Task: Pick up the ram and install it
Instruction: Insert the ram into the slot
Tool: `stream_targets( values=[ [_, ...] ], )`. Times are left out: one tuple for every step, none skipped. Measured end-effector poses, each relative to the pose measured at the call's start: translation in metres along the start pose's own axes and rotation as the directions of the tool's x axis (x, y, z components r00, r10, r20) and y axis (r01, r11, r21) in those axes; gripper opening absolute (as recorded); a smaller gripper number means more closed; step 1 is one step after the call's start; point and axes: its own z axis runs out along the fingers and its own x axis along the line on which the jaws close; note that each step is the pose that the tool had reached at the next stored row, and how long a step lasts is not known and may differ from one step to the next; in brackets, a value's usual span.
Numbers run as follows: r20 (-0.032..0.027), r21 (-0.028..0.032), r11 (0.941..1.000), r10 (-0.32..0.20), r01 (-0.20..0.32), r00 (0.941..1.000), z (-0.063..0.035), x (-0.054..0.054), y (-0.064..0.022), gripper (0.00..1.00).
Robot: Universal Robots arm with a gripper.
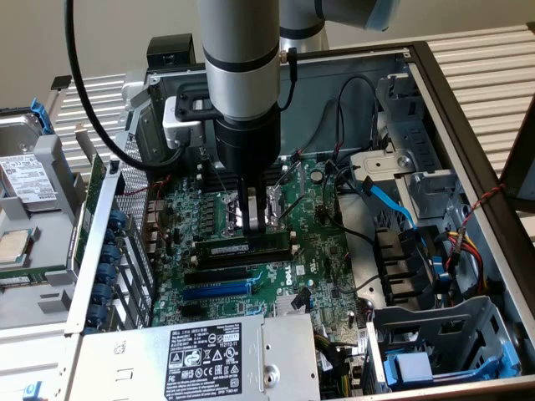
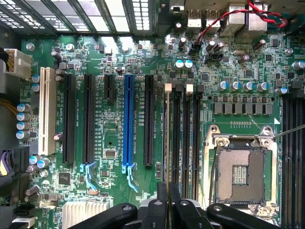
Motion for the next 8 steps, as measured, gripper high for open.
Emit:
stream_targets(
  values=[
    [0.0000, 0.0000, 1.0000, 0.000, 0.000, 1.0000, 0.0000, -0.0002, 0.0000, 0.13],
    [0.0000, 0.0000, 1.0000, 0.000, 0.000, 1.0000, 0.0000, -0.0002, 0.0000, 0.13],
    [0.0000, 0.0000, 1.0000, 0.000, 0.000, 1.0000, 0.0000, -0.0003, -0.0001, 0.13],
    [0.0000, 0.0000, 1.0000, 0.000, 0.000, 1.0000, 0.0000, -0.0003, -0.0002, 0.13],
    [0.0001, -0.0001, 1.0000, 0.001, -0.001, 1.0000, 0.0000, -0.0003, -0.0002, 0.13],
    [0.0001, -0.0003, 1.0000, 0.001, -0.001, 1.0000, 0.0000, -0.0003, -0.0002, 0.13],
    [0.0001, -0.0010, 1.0000, 0.001, -0.001, 1.0000, 0.0000, -0.0003, -0.0002, 0.13],
    [0.0001, -0.0015, 1.0000, 0.001, -0.001, 1.0000, 0.0000, -0.0003, -0.0002, 0.13]
  ],
)
